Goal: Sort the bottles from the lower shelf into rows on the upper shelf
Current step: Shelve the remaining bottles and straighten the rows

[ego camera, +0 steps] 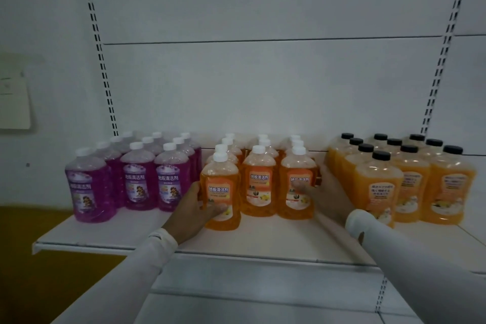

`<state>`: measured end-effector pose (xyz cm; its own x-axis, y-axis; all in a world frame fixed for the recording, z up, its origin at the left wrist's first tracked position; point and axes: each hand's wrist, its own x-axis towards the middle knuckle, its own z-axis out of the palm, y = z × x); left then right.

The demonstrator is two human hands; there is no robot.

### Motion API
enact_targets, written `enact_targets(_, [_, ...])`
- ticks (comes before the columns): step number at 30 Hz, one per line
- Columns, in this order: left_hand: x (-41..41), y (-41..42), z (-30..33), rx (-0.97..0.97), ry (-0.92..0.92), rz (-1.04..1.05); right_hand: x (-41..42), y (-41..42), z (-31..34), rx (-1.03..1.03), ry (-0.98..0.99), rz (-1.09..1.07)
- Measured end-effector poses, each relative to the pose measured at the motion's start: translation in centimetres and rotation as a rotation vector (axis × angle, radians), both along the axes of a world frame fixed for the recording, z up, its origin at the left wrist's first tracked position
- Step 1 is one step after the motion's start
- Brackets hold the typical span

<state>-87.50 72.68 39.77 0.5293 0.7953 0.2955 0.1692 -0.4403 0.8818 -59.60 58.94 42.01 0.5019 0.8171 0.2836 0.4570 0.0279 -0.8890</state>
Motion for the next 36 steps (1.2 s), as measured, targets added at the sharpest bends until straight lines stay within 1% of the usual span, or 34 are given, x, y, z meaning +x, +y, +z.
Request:
enact_targets(3, [0.0,-0.1,-0.1,-0.022,0.005,-0.014,-0.8,-0.5,0.8,-0.057,-0.005,-0.026])
enact_targets(5, [0.0,-0.2,0.0,-0.003,0.007,-0.018,-1.4,-1.1,1.3,-0.072,-0.053,-0.038])
enact_targets(7, [-0.1,-0.4,0.2,0.007,0.025,-0.025,-2.4,-2.0,2.1,-0.063,-0.149,-0.109])
enact_targets(10, [-1.0,-0.3,0.6,0.039,0.058,-0.020,-3.4,-3.1,3.8,-0.029,-0.360,-0.254])
enact_targets(12, [-2.3,-0.3,1.4,0.082,0.096,0.005,-4.3,-3.1,5.6,-0.014,-0.434,-0.260])
enact_targets(14, [-4.0,-0.3,2.3,0.140,0.171,0.051,-5.8,-2.5,7.3,0.010,-0.477,-0.205])
enact_targets(17, [-7.1,-0.2,3.9,0.256,0.272,0.116,-8.7,-0.6,8.9,0.027,-0.602,-0.067])
enact_targets(19, [-9.4,0.0,4.9,0.316,0.311,0.137,-10.8,0.7,9.6,0.022,-0.695,0.015])
enact_targets(22, [-12.9,0.7,6.7,0.390,0.368,0.168,-14.4,2.0,10.7,0.015,-0.778,0.116])
enact_targets(24, [-15.2,1.7,7.8,0.442,0.388,0.181,-16.9,3.3,11.3,-0.015,-0.873,0.159])
enact_targets(28, [-20.2,3.7,9.0,0.537,0.445,0.174,-23.0,6.5,11.5,-0.149,-1.027,0.227])
enact_targets(29, [-21.5,4.3,9.1,0.553,0.460,0.164,-24.7,7.3,11.4,-0.169,-1.038,0.226])
enact_targets(34, [-27.7,7.9,8.8,0.540,0.499,0.115,-30.6,11.9,9.4,-0.227,-0.970,0.206])
enact_targets(36, [-29.3,9.5,8.1,0.522,0.498,0.097,-32.2,13.3,7.9,-0.224,-0.898,0.213])
